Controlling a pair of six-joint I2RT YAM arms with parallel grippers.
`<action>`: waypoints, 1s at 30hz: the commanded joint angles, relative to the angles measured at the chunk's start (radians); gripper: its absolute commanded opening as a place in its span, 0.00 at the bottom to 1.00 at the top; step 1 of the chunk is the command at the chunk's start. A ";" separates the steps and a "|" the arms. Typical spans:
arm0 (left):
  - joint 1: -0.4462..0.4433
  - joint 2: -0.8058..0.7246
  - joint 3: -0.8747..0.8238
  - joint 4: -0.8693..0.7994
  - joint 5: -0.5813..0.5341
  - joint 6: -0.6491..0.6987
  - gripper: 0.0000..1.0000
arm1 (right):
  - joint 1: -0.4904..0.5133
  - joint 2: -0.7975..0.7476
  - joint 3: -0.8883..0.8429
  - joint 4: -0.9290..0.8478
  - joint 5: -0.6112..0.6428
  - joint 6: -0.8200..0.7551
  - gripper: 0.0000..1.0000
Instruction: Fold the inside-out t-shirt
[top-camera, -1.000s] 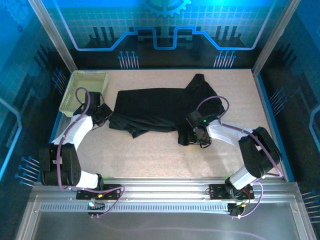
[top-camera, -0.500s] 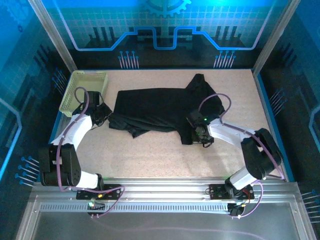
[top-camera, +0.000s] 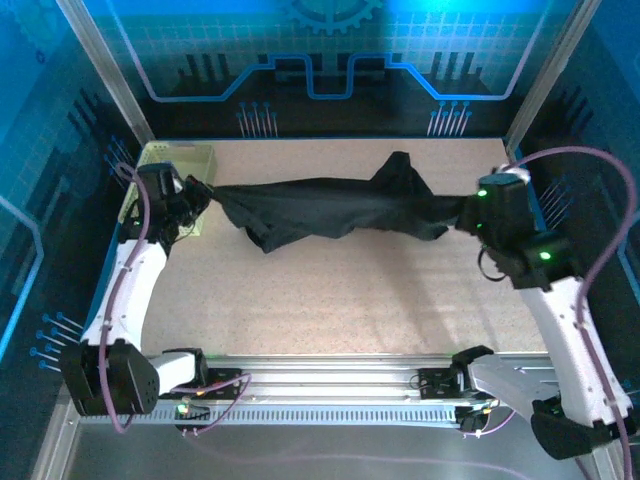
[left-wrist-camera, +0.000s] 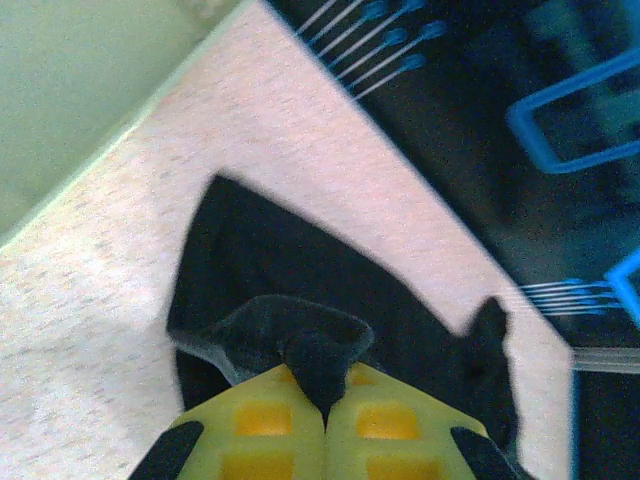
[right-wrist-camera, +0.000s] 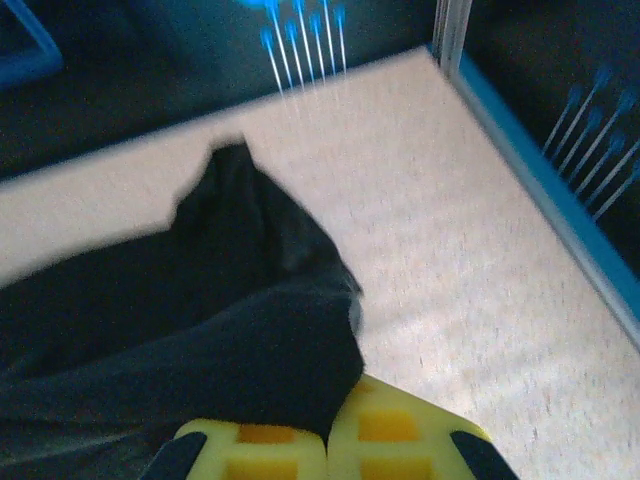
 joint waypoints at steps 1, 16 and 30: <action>0.029 -0.064 0.102 0.067 0.053 -0.029 0.00 | -0.074 0.035 0.156 -0.044 -0.013 -0.093 0.00; 0.043 -0.006 0.220 -0.016 0.129 0.020 0.00 | -0.132 0.202 0.441 -0.058 -0.114 -0.203 0.00; 0.067 0.414 0.382 0.147 0.430 -0.144 0.00 | -0.196 0.461 0.706 -0.029 -0.199 -0.219 0.00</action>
